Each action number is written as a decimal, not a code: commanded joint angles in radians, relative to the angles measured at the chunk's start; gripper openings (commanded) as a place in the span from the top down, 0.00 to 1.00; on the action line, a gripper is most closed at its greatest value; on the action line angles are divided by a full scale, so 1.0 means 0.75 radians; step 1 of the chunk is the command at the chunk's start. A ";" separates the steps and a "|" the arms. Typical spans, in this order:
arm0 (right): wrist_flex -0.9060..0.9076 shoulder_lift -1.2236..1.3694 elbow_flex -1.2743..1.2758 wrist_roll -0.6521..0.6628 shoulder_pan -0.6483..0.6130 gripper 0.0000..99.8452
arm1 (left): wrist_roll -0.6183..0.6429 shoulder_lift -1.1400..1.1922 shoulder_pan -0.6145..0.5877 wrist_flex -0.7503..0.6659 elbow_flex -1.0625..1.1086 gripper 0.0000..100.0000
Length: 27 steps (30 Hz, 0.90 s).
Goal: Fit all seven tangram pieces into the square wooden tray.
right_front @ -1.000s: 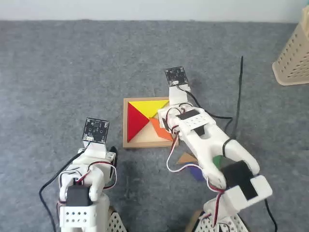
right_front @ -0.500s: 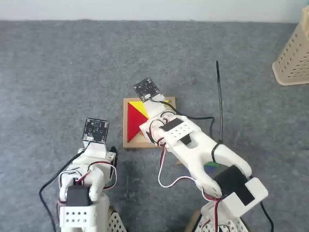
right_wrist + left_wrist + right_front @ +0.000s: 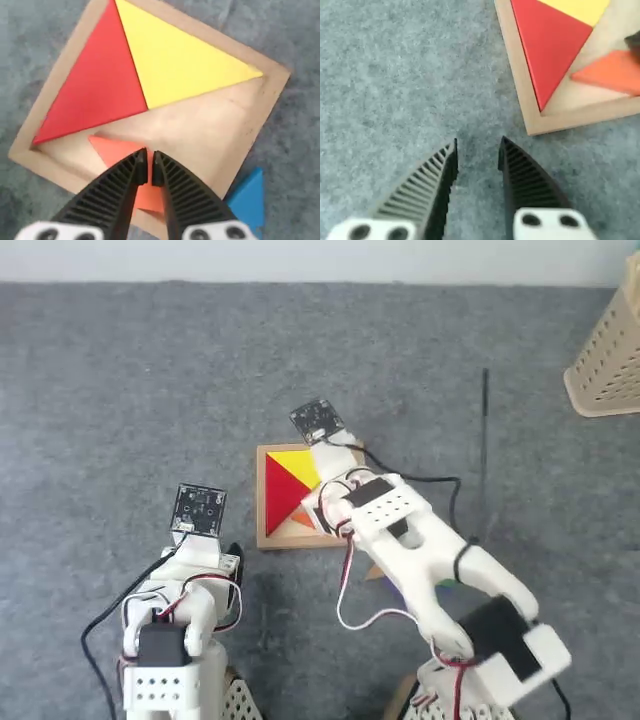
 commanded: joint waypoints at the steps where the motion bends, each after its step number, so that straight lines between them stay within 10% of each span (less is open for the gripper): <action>1: -0.066 0.071 -0.018 0.023 -0.009 0.96 | 0.010 -0.020 0.000 0.006 -0.005 0.87; 27: -0.017 -0.251 0.086 0.012 -0.132 0.96 | 0.010 -0.020 0.000 0.006 -0.005 0.87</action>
